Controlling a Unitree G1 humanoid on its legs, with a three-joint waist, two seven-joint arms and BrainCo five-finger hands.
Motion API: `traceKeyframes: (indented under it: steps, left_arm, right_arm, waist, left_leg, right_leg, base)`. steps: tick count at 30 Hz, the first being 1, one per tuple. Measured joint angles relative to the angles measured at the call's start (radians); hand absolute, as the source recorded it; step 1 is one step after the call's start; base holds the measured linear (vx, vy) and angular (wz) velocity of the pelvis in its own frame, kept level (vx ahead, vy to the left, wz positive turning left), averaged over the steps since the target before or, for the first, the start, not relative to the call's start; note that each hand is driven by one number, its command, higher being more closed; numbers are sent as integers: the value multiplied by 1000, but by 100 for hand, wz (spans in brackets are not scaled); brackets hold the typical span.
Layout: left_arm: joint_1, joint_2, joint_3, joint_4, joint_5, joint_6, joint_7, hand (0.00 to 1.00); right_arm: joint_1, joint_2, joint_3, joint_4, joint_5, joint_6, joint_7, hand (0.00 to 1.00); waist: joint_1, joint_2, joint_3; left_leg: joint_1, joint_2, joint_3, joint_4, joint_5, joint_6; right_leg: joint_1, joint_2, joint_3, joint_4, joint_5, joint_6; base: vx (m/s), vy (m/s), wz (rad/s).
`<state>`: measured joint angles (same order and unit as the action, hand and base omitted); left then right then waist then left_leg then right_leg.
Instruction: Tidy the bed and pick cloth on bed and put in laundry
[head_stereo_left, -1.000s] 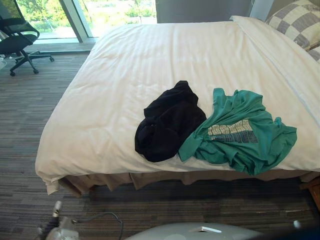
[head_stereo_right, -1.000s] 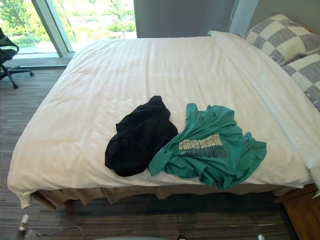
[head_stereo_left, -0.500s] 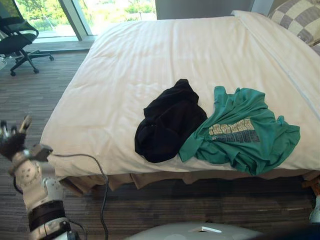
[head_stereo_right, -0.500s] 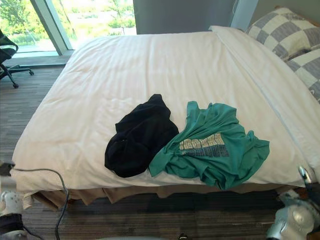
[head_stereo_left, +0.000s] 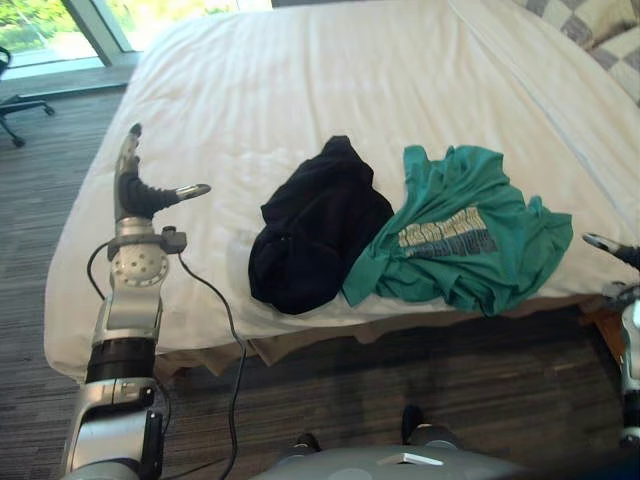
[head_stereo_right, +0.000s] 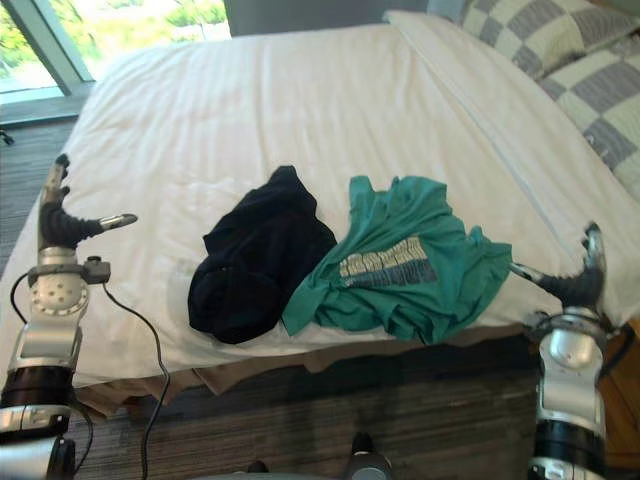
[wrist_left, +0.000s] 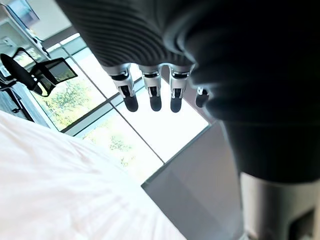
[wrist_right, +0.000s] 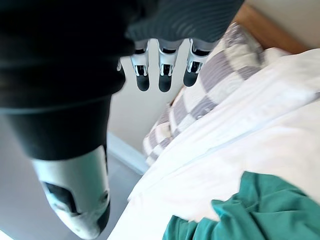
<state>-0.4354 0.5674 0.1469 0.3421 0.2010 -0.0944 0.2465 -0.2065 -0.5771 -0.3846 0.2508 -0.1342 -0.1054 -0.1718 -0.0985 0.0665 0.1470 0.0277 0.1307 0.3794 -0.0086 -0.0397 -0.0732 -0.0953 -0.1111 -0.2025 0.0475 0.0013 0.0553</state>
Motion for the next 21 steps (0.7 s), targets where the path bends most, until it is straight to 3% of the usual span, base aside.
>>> traceKeyframes:
  steps: [5, 9, 13, 21]
  left_arm:
    - [-107, 1, -55, 63, 31, 7, -1, 0]
    - [-166, 0, -96, 120, 91, 39, -9, 0]
    - [-178, -2, -140, 163, 169, 54, -42, 0]
    - [-217, -84, -186, 283, 261, 73, -90, 0]
  right_arm:
    - [-54, -31, 57, -47, -8, -6, 11, 0]
    - [-75, -31, 90, -80, -8, -11, 13, 0]
    - [-72, -30, 96, -104, -8, -11, 13, 0]
    - [-70, -14, 95, -168, -8, -34, 12, 0]
  waist:
    - [-7, 16, 56]
    - [-11, 24, 85]
    - [-22, 24, 86]
    - [-24, 24, 137]
  left_leg:
    - [-51, -5, 10, 11, 7, 9]
    - [-90, -11, 27, 11, 15, 17]
    - [-110, -13, 36, 11, 20, 19]
    - [-150, -20, 52, 9, 35, 23]
  right_leg:
    - [-43, 0, 23, -35, 46, -5]
    - [-79, 1, 46, -72, 88, -7]
    - [-101, 0, 54, -77, 100, -11]
    - [-148, -4, 77, -86, 132, -9]
  base:
    - [-86, -11, -13]
    - [-66, -17, -15]
    - [-30, -19, -7]
    - [-43, -14, -6]
